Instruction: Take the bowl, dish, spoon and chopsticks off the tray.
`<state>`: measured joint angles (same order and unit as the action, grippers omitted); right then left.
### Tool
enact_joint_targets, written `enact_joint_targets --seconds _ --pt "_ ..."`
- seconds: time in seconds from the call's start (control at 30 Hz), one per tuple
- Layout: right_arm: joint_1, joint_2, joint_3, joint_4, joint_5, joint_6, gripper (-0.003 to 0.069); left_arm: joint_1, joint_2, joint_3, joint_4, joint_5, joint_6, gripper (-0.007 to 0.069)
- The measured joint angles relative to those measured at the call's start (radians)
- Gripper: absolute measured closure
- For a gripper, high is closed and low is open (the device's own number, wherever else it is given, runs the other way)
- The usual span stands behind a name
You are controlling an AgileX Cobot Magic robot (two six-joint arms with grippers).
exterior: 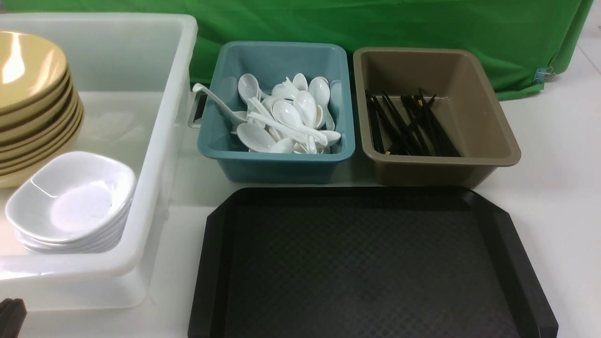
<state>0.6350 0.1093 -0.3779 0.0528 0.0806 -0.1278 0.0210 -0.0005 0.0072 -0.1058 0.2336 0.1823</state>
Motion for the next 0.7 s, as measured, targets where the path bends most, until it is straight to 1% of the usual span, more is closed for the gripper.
enact_joint_targets --seconds 0.03,0.07,0.1,0.23,0.27,0.33,0.43,0.7 --pt "-0.113 0.0 0.034 0.0 0.013 -0.009 0.0419 0.0 0.0 0.0 0.0 0.0 0.0 0.0622" --pt "-0.129 0.0 0.039 0.0 0.013 -0.011 0.0419 0.0 0.0 0.0 0.0 0.0 0.0 0.0622" --pt "-0.222 0.0 0.085 0.0 0.031 -0.029 0.0419 0.0 0.0 0.0 0.0 0.001 0.0 0.0622" --pt "-0.507 -0.027 0.264 0.0 0.07 -0.07 0.0417 0.001 0.0 0.0 0.0 0.001 0.0 0.0622" --pt "-0.517 -0.034 0.282 0.0 0.071 -0.071 0.0417 0.001 0.0 0.0 0.0 0.001 0.0 0.0622" --pt "-0.601 -0.083 0.358 0.0 0.1 -0.076 0.0417 0.001 0.0 0.0 0.0 0.001 0.0 0.0622" --pt "-0.646 -0.105 0.384 -0.005 0.158 -0.077 0.0417 0.001 0.0 0.0 0.0 -0.001 0.0 0.0622" --pt "-0.649 -0.107 0.385 -0.008 0.168 -0.077 0.0417 0.001 -0.001 0.0 0.019 0.001 0.0 0.0622"
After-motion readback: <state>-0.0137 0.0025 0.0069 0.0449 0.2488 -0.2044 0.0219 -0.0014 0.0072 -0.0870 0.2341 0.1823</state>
